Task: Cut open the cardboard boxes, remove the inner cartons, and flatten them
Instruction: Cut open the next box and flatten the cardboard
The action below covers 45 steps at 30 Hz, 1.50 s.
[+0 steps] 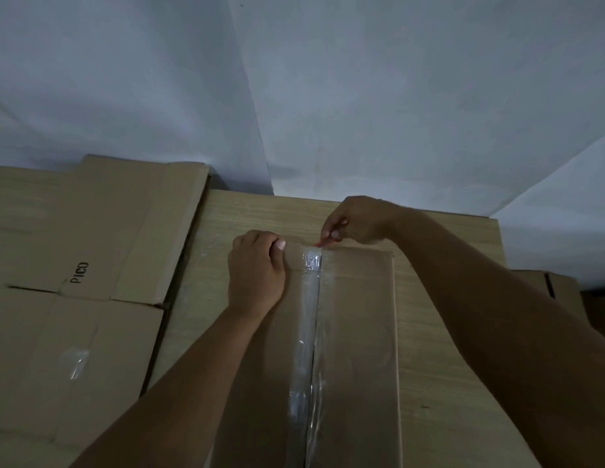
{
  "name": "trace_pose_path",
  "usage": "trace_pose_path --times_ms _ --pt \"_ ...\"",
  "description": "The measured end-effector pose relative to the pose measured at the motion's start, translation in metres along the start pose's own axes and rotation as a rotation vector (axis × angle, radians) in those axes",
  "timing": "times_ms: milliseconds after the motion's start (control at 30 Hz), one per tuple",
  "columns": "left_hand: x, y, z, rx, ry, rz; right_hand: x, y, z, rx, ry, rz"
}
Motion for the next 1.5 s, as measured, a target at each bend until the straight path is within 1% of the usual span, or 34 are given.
trace_pose_path --times_ms 167,233,267,400,567,667,733,833,933,1000,1067,1200,1300,1367,1500 --pt "0.002 0.000 0.002 0.059 -0.030 0.014 -0.014 0.036 -0.022 -0.130 -0.075 0.066" --pt "0.001 0.001 0.001 0.064 -0.021 0.031 -0.025 0.054 -0.029 -0.139 -0.075 0.086" --pt "0.001 0.001 0.001 0.057 -0.011 0.032 -0.031 0.061 -0.034 -0.122 -0.034 0.094" --pt "0.000 0.001 0.002 0.040 -0.017 0.014 -0.057 0.074 -0.042 0.079 0.271 0.125" --pt "-0.001 0.007 -0.013 -0.078 0.013 -0.027 -0.091 0.084 0.009 0.353 0.545 0.285" --pt "-0.002 0.010 -0.025 -0.072 0.017 0.043 -0.126 0.086 0.045 0.494 0.666 0.411" --pt "-0.003 0.010 -0.033 -0.010 -0.001 0.083 -0.155 0.078 0.064 0.477 0.742 0.463" --pt "-0.020 0.017 -0.050 -0.003 -0.032 0.116 -0.202 0.064 0.092 0.401 0.825 0.532" --pt "-0.056 0.020 -0.067 -0.038 -0.072 0.083 -0.246 0.057 0.131 0.369 0.869 0.628" --pt "-0.082 0.020 -0.076 -0.045 -0.088 0.098 -0.274 0.051 0.157 0.353 0.888 0.733" --pt "-0.106 0.016 -0.083 -0.048 -0.101 0.122 -0.299 0.041 0.181 0.333 0.881 0.845" --pt "-0.145 0.008 -0.094 -0.064 -0.109 0.163 -0.340 0.021 0.223 0.257 0.866 0.965" --pt "-0.165 0.000 -0.099 -0.048 -0.130 0.197 -0.362 0.010 0.250 0.232 0.837 1.016" --pt "-0.176 -0.005 -0.100 -0.031 -0.151 0.214 -0.373 0.002 0.262 0.241 0.850 1.033" --pt "-0.187 -0.012 -0.097 -0.028 -0.212 0.178 -0.381 -0.001 0.276 0.253 0.859 1.012"
Point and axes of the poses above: each hand's wrist, its own x-axis towards the middle knuckle, its own z-axis out of the palm, y = z × x, the point moved 6 cm from there along x, towards the middle knuckle, and after that the axes turned 10 degrees about y, right-handed, at the moved point
